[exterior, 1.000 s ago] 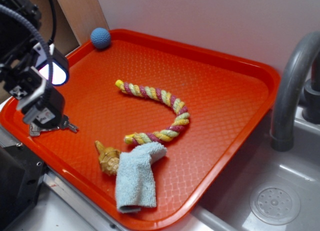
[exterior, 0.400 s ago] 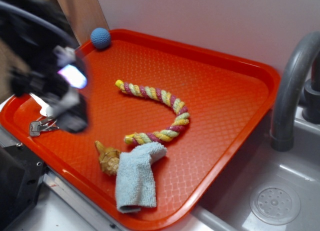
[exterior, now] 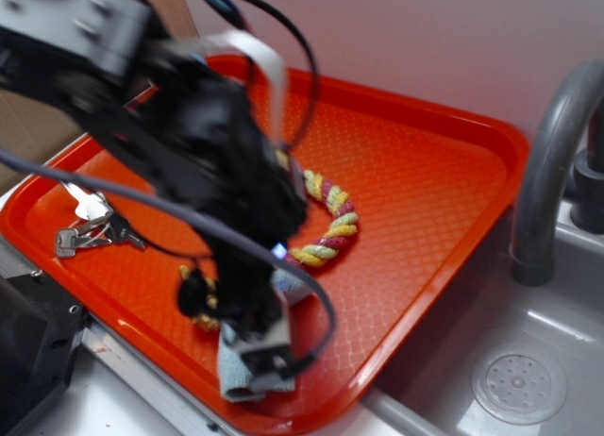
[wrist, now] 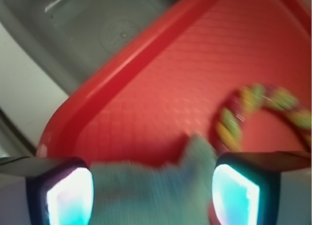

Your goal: Grab the blue cloth.

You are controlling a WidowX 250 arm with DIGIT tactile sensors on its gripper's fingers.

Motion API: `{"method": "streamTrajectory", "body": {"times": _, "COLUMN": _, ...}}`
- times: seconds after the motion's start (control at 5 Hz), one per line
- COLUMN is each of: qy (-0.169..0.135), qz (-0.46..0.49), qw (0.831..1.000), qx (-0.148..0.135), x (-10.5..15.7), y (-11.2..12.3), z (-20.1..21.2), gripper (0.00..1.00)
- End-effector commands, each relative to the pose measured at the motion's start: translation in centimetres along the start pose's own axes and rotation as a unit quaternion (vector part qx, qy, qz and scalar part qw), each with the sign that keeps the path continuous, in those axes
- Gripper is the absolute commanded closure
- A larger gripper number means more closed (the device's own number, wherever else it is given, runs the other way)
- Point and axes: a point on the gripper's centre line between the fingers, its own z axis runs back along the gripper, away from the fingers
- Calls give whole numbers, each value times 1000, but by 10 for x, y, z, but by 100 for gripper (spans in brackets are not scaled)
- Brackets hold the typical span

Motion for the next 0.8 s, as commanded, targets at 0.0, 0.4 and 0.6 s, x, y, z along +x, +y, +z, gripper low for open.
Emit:
{"method": "streamTrajectory", "body": {"times": 0.0, "qy": 38, "qz": -25, "qw": 999, "qx": -10, "x": -4, "y": -22, "z": -13, "gripper": 0}}
{"method": "streamTrajectory", "body": {"times": 0.4, "qy": -30, "qz": 67, "qw": 997, "qx": 10, "x": -31, "y": 0, "z": 32, "gripper": 0}}
{"method": "streamTrajectory", "body": {"times": 0.6, "qy": -68, "qz": 140, "qw": 988, "qx": 17, "x": -43, "y": 9, "z": 43, "gripper": 0}}
